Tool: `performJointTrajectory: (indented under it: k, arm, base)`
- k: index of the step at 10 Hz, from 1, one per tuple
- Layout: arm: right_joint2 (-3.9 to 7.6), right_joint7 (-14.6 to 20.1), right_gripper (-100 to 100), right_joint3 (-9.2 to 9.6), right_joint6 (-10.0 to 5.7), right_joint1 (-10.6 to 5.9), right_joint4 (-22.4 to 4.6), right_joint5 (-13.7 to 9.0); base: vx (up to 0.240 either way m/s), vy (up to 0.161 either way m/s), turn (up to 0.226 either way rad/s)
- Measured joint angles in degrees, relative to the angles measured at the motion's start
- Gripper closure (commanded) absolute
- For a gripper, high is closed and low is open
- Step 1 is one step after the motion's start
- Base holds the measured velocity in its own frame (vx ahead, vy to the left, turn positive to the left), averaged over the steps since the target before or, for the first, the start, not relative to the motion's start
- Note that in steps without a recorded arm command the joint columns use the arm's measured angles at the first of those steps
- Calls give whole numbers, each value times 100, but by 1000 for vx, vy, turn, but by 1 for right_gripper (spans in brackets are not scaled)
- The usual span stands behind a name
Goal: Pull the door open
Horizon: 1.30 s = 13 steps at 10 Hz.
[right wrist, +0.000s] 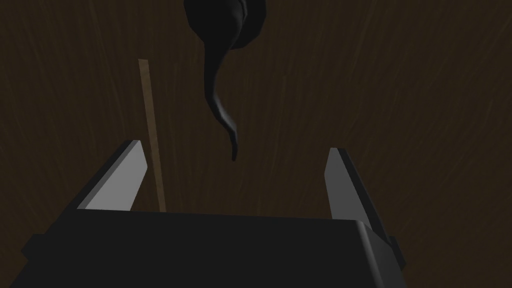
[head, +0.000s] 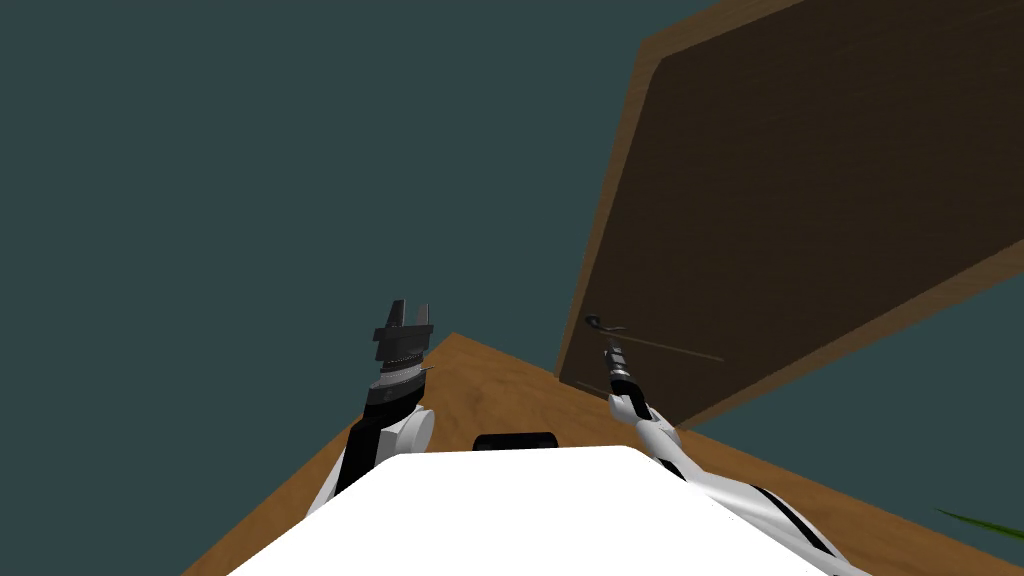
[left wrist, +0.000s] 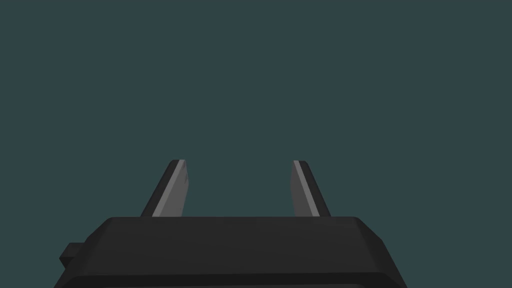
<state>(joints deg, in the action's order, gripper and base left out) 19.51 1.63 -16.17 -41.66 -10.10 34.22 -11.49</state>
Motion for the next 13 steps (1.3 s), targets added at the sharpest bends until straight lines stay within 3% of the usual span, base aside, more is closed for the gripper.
performJointTrajectory:
  k: [5, 13]
  arm:
    - [83, -48, -100, -124, -20, -188, -496, -55]
    - [81, -103, -100, -194, -10, -199, -539, -92]
  base:
    - [40, -35, 57]
    - [162, -98, 23]
